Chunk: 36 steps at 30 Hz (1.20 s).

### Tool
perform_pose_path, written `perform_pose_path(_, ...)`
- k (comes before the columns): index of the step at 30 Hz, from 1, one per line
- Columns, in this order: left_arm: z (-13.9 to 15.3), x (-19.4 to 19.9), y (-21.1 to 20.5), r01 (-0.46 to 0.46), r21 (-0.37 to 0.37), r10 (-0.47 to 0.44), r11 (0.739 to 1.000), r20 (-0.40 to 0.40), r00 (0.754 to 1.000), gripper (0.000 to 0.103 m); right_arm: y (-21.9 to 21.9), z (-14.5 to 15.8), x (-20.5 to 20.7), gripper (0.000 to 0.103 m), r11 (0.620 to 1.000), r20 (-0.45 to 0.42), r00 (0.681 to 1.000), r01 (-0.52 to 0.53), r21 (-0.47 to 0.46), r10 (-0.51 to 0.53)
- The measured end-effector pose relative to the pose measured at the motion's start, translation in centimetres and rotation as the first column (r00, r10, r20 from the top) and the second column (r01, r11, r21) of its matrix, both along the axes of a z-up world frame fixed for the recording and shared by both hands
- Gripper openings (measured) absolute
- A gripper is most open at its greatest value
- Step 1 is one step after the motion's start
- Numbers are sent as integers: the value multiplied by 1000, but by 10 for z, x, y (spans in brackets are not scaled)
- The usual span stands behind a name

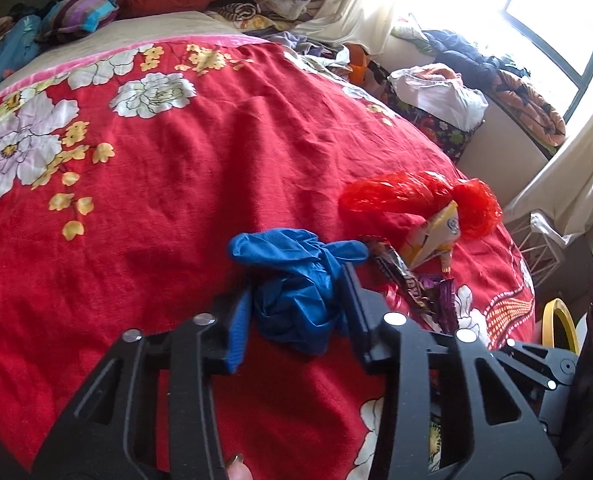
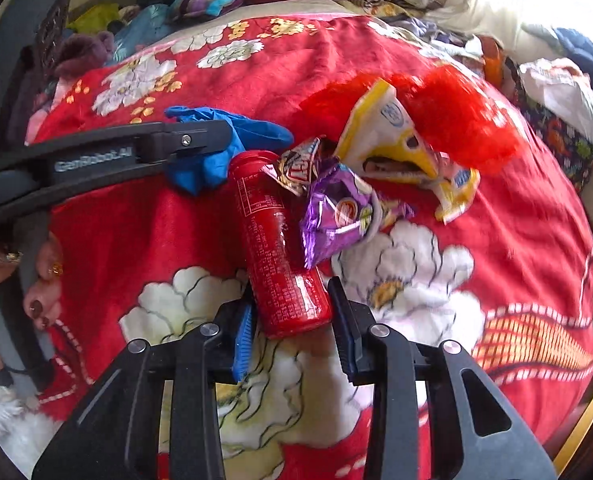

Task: Collect trash
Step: 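Grasp the blue glove with the left tool while the right tool grasps the red can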

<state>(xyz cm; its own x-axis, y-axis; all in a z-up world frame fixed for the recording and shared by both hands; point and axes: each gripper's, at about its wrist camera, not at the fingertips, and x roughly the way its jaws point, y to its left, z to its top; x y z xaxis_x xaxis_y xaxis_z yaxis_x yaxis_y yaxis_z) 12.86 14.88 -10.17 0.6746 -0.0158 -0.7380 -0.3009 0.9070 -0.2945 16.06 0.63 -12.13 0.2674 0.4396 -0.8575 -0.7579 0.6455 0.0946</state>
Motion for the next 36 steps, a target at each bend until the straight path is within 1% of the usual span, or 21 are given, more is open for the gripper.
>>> perform_pose_path(4,2,-3,-5,13,8,-13,1000,-1,1000,21,-16,8,-5,31,997,-60,997,58,53,-55)
perform_pose_path(5,3,-3,-7,18,13,-18,1000,-1,1000,21,-20,11,-7,31,995,-70,995,70,69,-65)
perform_pose_path(12,16,-11,-13,31,21,-31,999,24,999,14,-43,22,-23,28,982,-93,989,127,140,-115)
perform_pose_path(17,32,-15,-16,31,25,-32,999,61,998,14,-61,35,-33,27,962,-95,987,151,227,-133)
perform_pose_path(20,45,-17,-22,42,37,-45,998,90,995,14,-69,42,-39,27,954,-84,986,161,253,-144)
perform_pose_path(30,69,-19,-49,98,64,-106,993,135,985,14,-94,60,-50,27,929,-63,980,201,309,-191)
perform_pose_path(36,74,-18,-64,126,72,-135,989,142,981,14,-112,69,-49,27,909,-59,968,250,333,-244)
